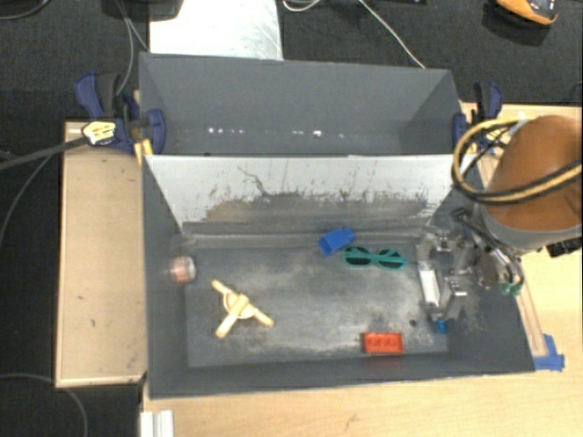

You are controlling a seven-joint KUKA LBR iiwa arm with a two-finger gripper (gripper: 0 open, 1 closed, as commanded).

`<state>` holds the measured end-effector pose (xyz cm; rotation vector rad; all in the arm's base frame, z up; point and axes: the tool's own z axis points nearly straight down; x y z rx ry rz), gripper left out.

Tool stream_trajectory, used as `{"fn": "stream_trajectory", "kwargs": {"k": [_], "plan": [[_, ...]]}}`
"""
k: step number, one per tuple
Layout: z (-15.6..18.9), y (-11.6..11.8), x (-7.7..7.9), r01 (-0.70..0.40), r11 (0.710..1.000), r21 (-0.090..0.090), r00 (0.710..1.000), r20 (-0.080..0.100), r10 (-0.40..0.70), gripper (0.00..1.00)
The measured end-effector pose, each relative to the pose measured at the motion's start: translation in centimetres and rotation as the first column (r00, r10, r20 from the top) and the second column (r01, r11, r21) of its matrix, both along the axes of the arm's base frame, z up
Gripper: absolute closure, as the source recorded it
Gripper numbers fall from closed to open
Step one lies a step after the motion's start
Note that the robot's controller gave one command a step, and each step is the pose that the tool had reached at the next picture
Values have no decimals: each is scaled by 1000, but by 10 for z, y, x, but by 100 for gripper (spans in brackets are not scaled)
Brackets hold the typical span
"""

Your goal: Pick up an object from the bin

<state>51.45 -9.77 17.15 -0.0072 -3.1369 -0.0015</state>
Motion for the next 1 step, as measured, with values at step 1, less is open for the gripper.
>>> {"fn": "stream_trajectory", "kwargs": {"k": [1], "plan": [[5,0,2,-4,1000,-1,1000,8,4,0]]}}
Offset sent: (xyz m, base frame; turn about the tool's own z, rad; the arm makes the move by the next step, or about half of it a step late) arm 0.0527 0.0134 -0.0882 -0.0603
